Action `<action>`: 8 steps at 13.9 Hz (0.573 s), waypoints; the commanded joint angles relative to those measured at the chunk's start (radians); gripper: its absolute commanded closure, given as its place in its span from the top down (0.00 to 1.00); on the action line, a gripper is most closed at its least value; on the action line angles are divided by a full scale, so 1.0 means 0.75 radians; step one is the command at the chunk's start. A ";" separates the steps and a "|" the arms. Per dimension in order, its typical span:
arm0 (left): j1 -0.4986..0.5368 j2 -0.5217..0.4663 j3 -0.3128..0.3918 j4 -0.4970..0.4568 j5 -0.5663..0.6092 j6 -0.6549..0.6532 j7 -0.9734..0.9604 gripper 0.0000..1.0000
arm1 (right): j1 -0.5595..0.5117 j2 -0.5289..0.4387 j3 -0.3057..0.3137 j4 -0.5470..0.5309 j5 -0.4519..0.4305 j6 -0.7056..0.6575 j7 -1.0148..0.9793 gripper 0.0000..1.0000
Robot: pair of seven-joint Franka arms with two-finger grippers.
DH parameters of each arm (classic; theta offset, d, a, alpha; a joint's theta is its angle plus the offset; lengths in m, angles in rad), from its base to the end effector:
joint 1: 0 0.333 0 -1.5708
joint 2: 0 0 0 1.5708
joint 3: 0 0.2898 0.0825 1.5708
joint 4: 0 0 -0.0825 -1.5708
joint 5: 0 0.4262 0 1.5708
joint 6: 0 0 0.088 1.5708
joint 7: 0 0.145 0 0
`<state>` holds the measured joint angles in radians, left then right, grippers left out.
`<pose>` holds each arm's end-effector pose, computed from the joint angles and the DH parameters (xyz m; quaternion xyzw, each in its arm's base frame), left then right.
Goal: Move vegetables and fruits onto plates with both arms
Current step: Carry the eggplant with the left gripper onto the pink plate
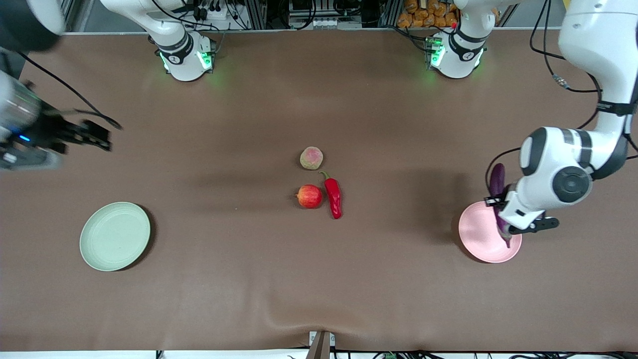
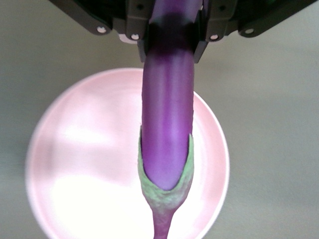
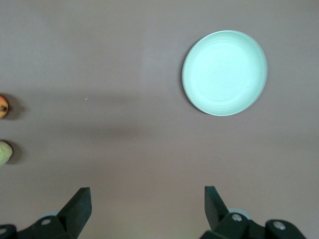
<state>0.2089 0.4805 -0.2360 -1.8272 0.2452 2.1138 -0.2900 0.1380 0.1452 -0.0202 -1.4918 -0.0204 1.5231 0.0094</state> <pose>0.6400 0.0013 0.1752 -0.9930 -0.0663 0.0789 0.0569 0.6212 0.0711 0.5079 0.9968 0.0542 -0.0560 0.0153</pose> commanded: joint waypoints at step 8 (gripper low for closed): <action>0.034 0.106 -0.027 0.017 0.004 0.180 0.055 0.27 | 0.262 0.238 -0.006 0.015 0.211 0.258 0.484 1.00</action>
<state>0.2305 0.5515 -0.2516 -1.8299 0.2451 2.2295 -0.2557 0.3012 0.2992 -0.0180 -1.4917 0.1021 1.6882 0.2720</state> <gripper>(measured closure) 0.634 0.000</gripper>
